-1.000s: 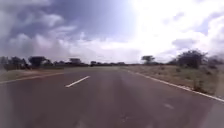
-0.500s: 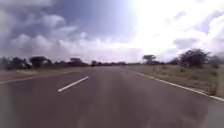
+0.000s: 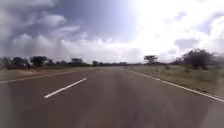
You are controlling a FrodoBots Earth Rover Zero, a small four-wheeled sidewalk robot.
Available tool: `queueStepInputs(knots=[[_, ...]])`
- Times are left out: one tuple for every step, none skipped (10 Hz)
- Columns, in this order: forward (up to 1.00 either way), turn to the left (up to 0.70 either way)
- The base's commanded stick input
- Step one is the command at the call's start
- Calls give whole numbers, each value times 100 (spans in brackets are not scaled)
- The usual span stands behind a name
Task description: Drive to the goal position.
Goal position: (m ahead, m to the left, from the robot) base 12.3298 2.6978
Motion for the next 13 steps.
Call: queueStepInputs(knots=[[100,0],[100,0],[100,0],[100,0],[100,0],[100,0],[100,0],[100,0],[100,0],[100,0],[100,-7],[100,-17],[100,-27]])
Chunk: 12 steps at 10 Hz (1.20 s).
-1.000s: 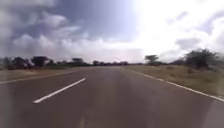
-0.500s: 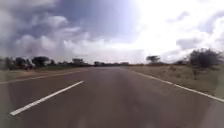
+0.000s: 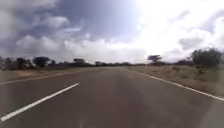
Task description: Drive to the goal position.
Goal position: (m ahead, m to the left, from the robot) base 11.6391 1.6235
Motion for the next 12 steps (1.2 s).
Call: queueStepInputs(knots=[[100,-37],[100,-35],[100,-27],[100,-19],[100,-12],[100,-4],[100,0],[100,0],[100,0],[100,0],[100,0],[100,0]])
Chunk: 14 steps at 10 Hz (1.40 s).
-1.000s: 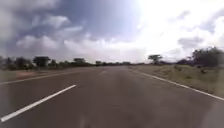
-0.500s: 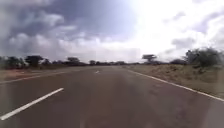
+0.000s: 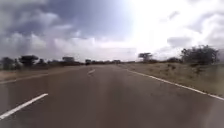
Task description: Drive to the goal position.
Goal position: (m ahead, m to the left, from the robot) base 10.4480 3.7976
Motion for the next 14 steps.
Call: queueStepInputs(knots=[[100,0],[100,0],[100,0],[100,0],[100,0],[100,0],[100,0],[100,0],[100,0],[100,0],[100,0],[100,0],[100,0],[100,0]])
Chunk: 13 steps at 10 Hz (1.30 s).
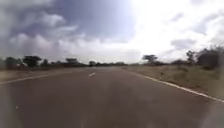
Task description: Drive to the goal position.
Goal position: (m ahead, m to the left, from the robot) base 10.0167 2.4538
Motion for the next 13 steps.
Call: queueStepInputs(knots=[[100,0],[100,0],[100,0],[100,0],[100,0],[100,0],[100,0],[100,0],[100,0],[100,0],[100,0],[100,0],[100,0]])
